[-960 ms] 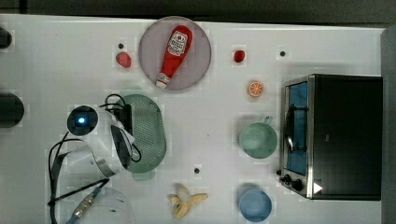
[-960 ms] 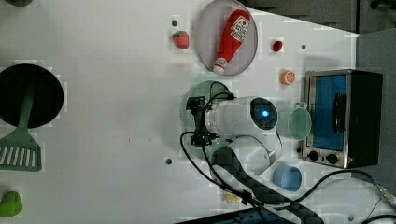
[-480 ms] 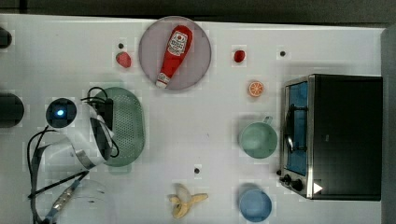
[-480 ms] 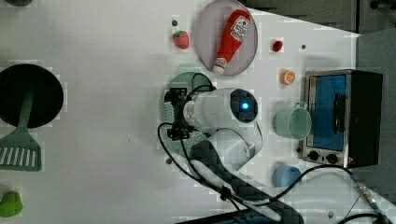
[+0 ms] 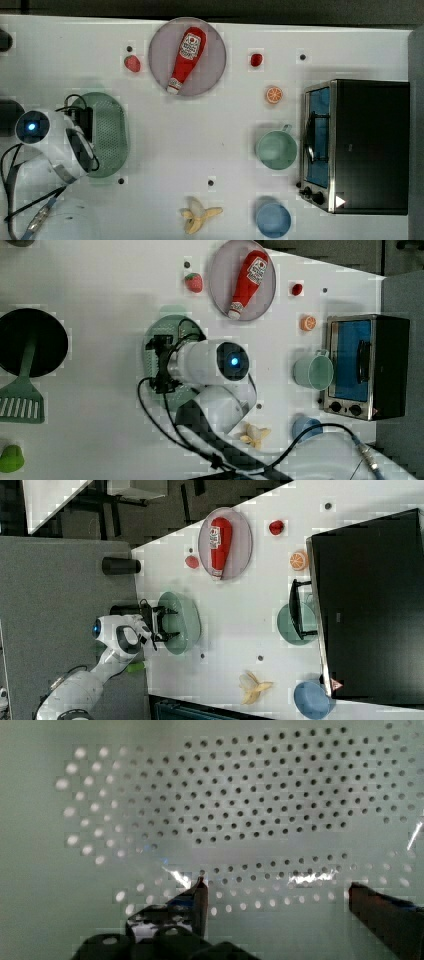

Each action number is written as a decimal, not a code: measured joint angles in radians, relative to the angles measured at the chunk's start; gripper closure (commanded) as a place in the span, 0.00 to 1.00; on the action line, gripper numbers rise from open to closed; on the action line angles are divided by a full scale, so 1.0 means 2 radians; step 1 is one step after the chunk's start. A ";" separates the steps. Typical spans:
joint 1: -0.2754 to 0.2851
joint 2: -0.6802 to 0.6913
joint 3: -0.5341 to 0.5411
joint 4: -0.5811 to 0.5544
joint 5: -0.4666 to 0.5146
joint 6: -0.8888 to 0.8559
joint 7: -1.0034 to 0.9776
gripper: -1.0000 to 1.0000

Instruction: Drag strainer right to left.

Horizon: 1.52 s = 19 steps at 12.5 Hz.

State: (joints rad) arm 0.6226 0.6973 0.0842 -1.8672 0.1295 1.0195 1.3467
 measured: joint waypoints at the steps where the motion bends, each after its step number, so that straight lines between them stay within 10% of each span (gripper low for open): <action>1: 0.011 0.006 0.000 0.008 0.015 0.000 0.002 0.00; 9: 0.042 -0.028 -0.017 0.005 0.004 -0.155 -0.063 0.00; 19: 0.000 -0.423 -0.267 0.046 -0.062 -0.387 -0.413 0.00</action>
State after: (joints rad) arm 0.6235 -0.1486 -0.4492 -1.7744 0.0065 0.2463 0.5215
